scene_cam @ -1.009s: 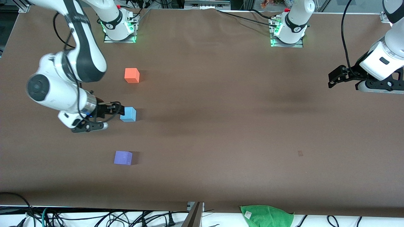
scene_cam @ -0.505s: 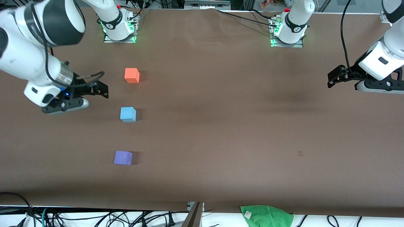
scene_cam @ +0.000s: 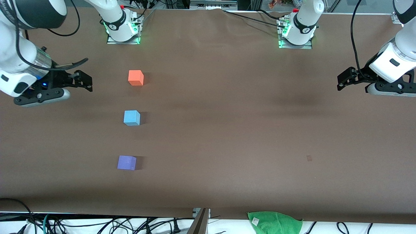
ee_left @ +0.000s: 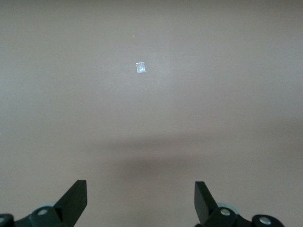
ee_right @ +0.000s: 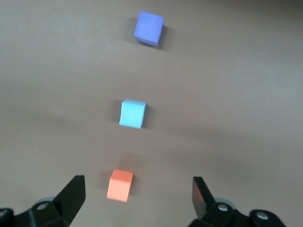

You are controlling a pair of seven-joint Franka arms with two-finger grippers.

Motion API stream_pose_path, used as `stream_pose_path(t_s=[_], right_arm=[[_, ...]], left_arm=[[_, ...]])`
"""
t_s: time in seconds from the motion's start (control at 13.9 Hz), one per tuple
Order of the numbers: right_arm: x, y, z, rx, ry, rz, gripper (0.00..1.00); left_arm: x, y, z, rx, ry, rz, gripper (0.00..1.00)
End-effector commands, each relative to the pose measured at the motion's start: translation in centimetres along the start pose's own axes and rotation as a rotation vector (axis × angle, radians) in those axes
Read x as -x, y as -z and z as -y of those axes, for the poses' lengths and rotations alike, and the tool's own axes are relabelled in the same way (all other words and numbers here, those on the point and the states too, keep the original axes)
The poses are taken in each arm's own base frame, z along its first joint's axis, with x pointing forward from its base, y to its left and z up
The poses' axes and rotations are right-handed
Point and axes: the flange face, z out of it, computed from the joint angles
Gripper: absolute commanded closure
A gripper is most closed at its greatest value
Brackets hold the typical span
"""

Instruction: Place blue block between orange and purple blocks

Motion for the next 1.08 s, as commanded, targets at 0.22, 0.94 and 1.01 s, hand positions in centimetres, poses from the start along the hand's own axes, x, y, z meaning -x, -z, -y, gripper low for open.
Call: stream_pose_path(t_s=[0.22, 0.94, 1.01], right_arm=[[5.1, 2.6, 1.3, -0.015, -0.072, 0.001, 0.00], [4.5, 2.7, 1.0, -0.007, -0.075, -0.013, 0.00], [4.5, 2.7, 1.0, -0.007, -0.075, -0.010, 0.00]], left_arm=[[-0.4, 0.6, -0.1, -0.010, 0.000, 0.004, 0.00], [-0.4, 0.8, -0.1, -0.010, 0.000, 0.001, 0.00], [-0.4, 0.8, -0.1, -0.010, 0.000, 0.001, 0.00]])
